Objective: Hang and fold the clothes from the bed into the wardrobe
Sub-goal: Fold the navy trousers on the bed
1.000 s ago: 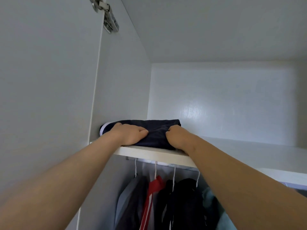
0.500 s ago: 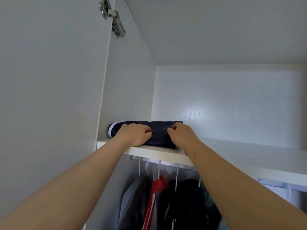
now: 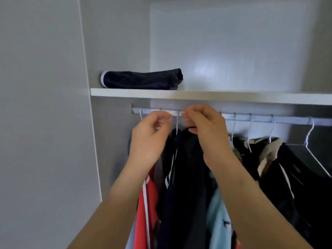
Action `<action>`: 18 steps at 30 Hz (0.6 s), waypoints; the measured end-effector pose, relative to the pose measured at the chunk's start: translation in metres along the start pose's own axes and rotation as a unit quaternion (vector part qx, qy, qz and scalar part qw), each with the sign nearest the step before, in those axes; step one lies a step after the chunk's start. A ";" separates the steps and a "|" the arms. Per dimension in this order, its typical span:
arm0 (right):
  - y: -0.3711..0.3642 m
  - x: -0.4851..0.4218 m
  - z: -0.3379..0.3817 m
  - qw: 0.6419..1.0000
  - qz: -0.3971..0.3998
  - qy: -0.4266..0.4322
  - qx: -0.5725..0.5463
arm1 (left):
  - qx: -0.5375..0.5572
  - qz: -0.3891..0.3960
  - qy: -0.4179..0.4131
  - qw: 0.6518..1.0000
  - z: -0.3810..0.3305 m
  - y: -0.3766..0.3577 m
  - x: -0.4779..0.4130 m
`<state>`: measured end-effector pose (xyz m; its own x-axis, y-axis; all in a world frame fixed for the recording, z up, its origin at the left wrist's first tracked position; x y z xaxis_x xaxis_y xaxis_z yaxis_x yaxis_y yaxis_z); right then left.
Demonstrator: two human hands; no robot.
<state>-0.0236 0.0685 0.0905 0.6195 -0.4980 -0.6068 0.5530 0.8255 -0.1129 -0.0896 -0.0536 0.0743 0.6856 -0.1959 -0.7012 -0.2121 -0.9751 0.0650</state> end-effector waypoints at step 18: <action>0.093 0.288 -0.114 0.902 -0.220 -0.370 0.039 | 0.119 0.182 0.364 0.906 0.087 -0.029 0.249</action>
<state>0.1427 0.0322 -0.1840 0.5171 -0.8374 0.1771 0.8554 0.4984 -0.1409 0.0266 -0.0651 -0.1641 0.7996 -0.6006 -0.0042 -0.6005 -0.7994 -0.0176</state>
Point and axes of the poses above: each hand's wrist, its own x-axis away from the middle knuckle, its own y-axis out of the back of the hand, z = x × y, the point moved 5 cm from there along -x, towards the middle knuckle, and after that the axes turned 2 degrees about z, right-handed, at the moved point
